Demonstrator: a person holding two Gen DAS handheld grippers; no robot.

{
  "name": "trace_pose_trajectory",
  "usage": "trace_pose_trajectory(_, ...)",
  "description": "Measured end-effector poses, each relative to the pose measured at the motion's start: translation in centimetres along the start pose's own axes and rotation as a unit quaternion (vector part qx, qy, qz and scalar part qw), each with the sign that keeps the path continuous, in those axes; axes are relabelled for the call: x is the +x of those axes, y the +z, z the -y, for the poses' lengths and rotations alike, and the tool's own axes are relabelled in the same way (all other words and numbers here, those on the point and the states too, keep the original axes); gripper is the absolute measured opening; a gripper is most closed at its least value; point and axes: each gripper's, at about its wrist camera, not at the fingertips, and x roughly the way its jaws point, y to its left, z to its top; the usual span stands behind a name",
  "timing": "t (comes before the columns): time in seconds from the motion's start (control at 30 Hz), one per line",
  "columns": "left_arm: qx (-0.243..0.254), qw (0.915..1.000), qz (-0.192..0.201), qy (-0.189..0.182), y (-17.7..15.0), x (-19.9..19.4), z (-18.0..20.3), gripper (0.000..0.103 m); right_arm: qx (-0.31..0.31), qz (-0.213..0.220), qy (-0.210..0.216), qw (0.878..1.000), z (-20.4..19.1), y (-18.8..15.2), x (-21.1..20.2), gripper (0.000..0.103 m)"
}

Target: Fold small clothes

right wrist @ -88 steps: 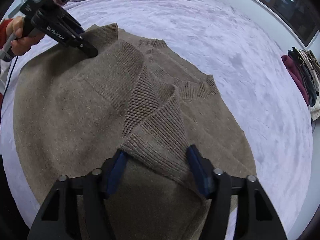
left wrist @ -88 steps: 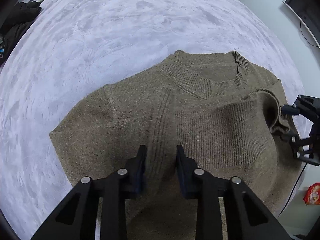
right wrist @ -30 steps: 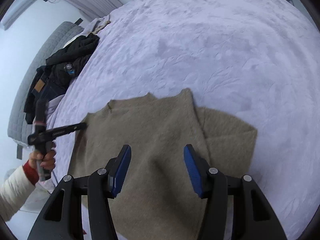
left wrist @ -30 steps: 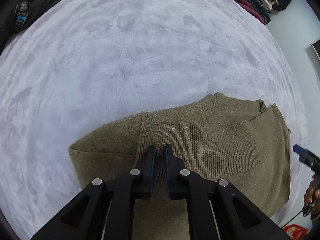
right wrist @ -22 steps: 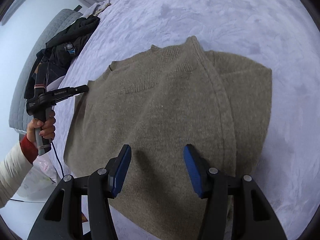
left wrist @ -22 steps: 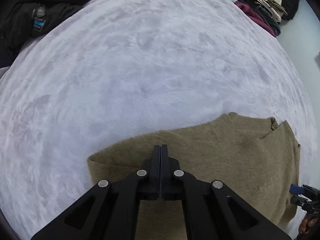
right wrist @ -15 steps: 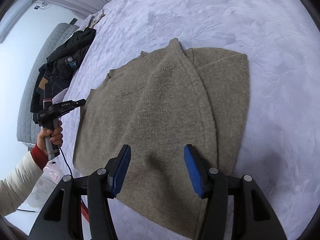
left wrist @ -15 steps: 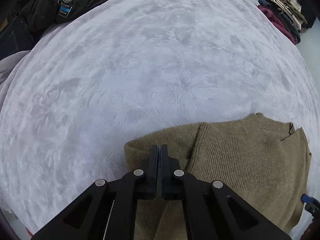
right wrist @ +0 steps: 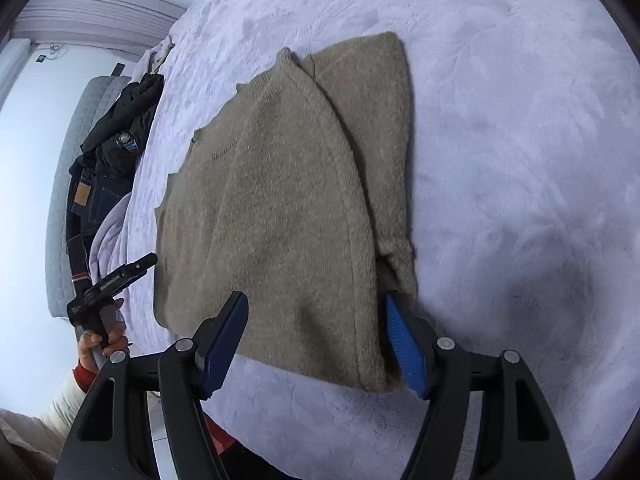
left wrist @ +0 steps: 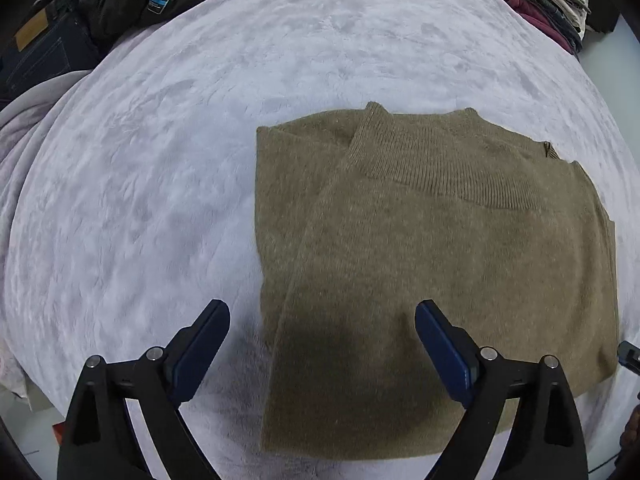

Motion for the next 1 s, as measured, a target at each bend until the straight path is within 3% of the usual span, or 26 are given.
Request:
trace_pose_trajectory(0.03, 0.002, 1.0000, -0.006, 0.002, -0.6, -0.2, 0.2, 0.094, -0.006, -0.004, 0.005, 1.000, -0.2, -0.1, 0.2, 0.033)
trace_pose_trajectory(0.1, -0.001, 0.9999, -0.013, 0.006, -1.5, -0.4, 0.1, 0.094, -0.023, -0.011, -0.009, 1.000, -0.6, -0.4, 0.3, 0.006)
trace_pose_trajectory(0.3, -0.022, 0.9991, -0.035, 0.012, -3.4, 0.5, -0.8, 0.094, 0.000, -0.015, -0.042, 0.999, 2.3, -2.0, -0.1, 0.006)
trace_pose_trajectory(0.4, -0.032, 0.9984, -0.046, 0.006, -4.5, 0.8, -1.4, 0.094, 0.020, -0.014, -0.030, 0.999, 3.6, -2.8, 0.2, 0.006)
trace_pose_trajectory(0.5, -0.034, 0.9986, -0.040, 0.000, -5.2, -0.2, -1.3, 0.094, 0.020, -0.006, -0.037, 0.999, 3.2, -2.8, -0.2, 0.007)
trace_pose_trajectory(0.6, -0.026, 0.9996, -0.010, -0.009, -5.2, -1.9, -0.7, 0.094, 0.013, 0.009, -0.059, 0.998, 2.4, -2.8, -0.9, 0.008)
trace_pose_trajectory(0.67, -0.011, 0.9998, -0.001, 0.017, -5.4, -1.4, -0.3, 0.094, -0.011, 0.043, -0.079, 0.996, 1.0, -2.8, -2.3, 0.008)
trace_pose_trajectory(0.73, 0.010, 0.9982, -0.020, 0.056, -6.3, 0.8, -0.6, 0.094, -0.032, 0.065, -0.078, 0.994, -0.5, -2.9, -3.4, 0.008)
trace_pose_trajectory(0.8, 0.003, 0.9974, -0.042, 0.058, -8.2, 2.6, -1.7, 0.095, -0.044, 0.057, -0.065, 0.995, -1.8, -2.9, -3.1, 0.009)
trace_pose_trajectory(0.87, -0.030, 0.9987, -0.033, 0.027, -9.4, 2.4, -3.1, 0.095, -0.052, 0.040, -0.057, 0.996, -2.8, -3.2, -2.3, 0.009)
trace_pose_trajectory(0.97, -0.031, 0.9989, -0.032, 0.017, -10.1, 2.2, -3.7, 0.099, -0.063, 0.010, -0.029, 0.998, -4.3, -4.3, -0.5, 0.011)
trace_pose_trajectory(1.0, -0.026, 0.9989, -0.033, 0.019, -10.2, 2.3, -3.8, 0.102, -0.064, -0.001, -0.019, 0.998, -4.9, -4.7, 0.3, 0.016)
